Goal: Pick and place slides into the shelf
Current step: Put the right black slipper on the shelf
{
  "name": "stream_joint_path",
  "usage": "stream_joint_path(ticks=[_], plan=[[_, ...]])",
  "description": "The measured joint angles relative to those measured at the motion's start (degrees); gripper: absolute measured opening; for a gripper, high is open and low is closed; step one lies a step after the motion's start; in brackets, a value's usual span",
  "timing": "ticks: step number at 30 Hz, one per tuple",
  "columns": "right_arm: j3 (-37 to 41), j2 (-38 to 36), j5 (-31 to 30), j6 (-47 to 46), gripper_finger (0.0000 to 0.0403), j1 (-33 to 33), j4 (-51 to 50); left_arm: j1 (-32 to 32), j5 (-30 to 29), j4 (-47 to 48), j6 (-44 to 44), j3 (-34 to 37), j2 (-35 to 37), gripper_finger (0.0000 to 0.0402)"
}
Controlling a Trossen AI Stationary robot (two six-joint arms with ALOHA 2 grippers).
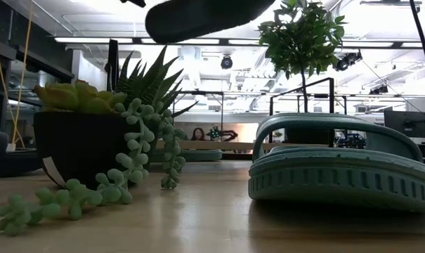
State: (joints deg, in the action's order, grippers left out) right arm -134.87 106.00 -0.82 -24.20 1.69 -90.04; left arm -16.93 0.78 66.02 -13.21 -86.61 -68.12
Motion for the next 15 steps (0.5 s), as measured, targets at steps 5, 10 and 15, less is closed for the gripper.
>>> stream_joint_path(ticks=[5,10,15], plan=[[0.0,-3.3,-3.1,-2.9,0.002,0.8,0.7,0.0,-0.4,-0.9,-1.1,0.0,0.6,0.0191],[0.0,-9.2,-7.8,-5.2,0.0019,0.7,3.2,0.0,-0.4,-3.2,-1.8,0.0,1.8,0.0185],[-0.1,-16.2,-16.5,-6.0,0.0019,1.5,6.5,0.0,-0.5,-3.6,-1.8,0.0,2.9,0.0182]])
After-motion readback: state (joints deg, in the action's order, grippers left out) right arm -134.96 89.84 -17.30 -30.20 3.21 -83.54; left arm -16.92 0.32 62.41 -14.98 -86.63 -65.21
